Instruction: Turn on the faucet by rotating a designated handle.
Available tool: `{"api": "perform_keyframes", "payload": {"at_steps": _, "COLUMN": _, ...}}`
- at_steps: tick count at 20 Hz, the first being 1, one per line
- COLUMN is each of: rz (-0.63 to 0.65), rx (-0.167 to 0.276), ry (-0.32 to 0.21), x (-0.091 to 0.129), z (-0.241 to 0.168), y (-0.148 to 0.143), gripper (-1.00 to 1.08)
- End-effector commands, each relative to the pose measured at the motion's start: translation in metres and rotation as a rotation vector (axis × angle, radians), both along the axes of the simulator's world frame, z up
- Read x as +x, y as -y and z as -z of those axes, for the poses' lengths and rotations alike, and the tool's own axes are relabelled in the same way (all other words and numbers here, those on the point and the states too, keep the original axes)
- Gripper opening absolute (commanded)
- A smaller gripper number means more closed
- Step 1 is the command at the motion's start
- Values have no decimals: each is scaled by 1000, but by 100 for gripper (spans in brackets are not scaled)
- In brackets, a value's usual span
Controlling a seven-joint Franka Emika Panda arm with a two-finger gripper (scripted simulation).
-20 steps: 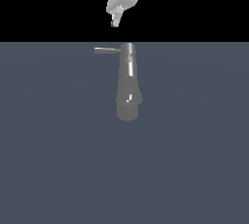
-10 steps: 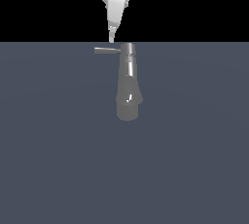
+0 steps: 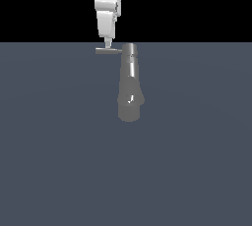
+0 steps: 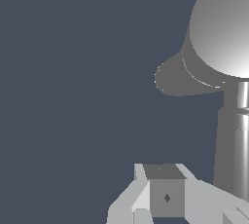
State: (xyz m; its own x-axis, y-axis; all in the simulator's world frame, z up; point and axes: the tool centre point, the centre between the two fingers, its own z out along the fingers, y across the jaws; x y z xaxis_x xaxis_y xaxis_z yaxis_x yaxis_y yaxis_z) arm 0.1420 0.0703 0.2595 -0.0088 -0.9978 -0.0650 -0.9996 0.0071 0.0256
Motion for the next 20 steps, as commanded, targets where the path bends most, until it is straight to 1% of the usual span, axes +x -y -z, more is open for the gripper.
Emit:
{"api": "perform_keyframes", "payload": {"at_steps": 1, "rz": 18, "rx": -16, "ry": 6, "x": 4, "z": 4, "y": -4, "gripper": -100}}
{"api": "perform_keyframes", "payload": {"at_steps": 5, "rz": 31, "rx": -29, "ry": 10, "x": 8, "z": 8, "y": -7, "gripper": -100}}
{"api": "perform_keyframes", "payload": {"at_steps": 10, "rz": 32, "rx": -29, "ry": 11, "x": 8, "z": 8, "y": -7, "gripper": -100}}
{"api": "perform_keyframes", "payload": {"at_steps": 16, "rz": 8, "rx": -56, "ry": -28, "x": 0, "z": 22, "y": -19, "gripper": -100}}
{"api": "perform_keyframes", "payload": {"at_steps": 20, "rz": 4, "rx": -62, "ry": -36, "x": -2, "z": 25, "y": -21, "gripper": -100}}
